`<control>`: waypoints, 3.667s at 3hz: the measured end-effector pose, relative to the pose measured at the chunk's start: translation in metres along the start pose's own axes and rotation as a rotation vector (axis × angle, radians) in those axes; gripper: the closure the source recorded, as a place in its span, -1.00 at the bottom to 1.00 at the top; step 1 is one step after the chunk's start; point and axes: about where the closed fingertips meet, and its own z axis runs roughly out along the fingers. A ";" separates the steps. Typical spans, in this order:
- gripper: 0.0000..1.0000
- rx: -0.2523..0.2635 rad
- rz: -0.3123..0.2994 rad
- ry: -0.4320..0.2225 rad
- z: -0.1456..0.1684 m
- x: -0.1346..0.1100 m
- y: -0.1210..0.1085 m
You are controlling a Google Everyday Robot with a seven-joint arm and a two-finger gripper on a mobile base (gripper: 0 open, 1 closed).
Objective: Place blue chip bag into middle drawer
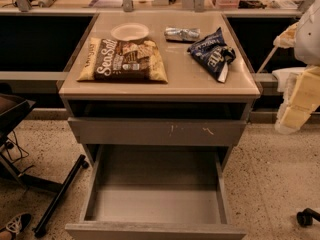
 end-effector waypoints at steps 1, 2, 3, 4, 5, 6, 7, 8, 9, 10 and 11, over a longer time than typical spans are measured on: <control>-1.00 0.011 -0.008 -0.019 -0.002 -0.001 -0.008; -1.00 -0.005 -0.046 -0.073 0.008 -0.006 -0.046; -1.00 -0.024 -0.055 -0.143 0.028 -0.017 -0.100; -1.00 0.035 -0.050 -0.173 0.014 -0.022 -0.122; -1.00 0.036 -0.051 -0.174 0.014 -0.023 -0.122; -1.00 0.027 -0.086 -0.185 0.026 -0.033 -0.135; -1.00 0.003 -0.109 -0.212 0.055 -0.048 -0.166; -1.00 -0.009 -0.093 -0.223 0.097 -0.055 -0.205; -1.00 -0.024 -0.028 -0.261 0.138 -0.046 -0.232; -1.00 -0.070 0.047 -0.321 0.182 -0.040 -0.243; -1.00 -0.108 0.089 -0.380 0.227 -0.053 -0.251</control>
Offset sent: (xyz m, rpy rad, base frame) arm 0.1233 -0.0193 0.0339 0.1455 -0.0858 0.1278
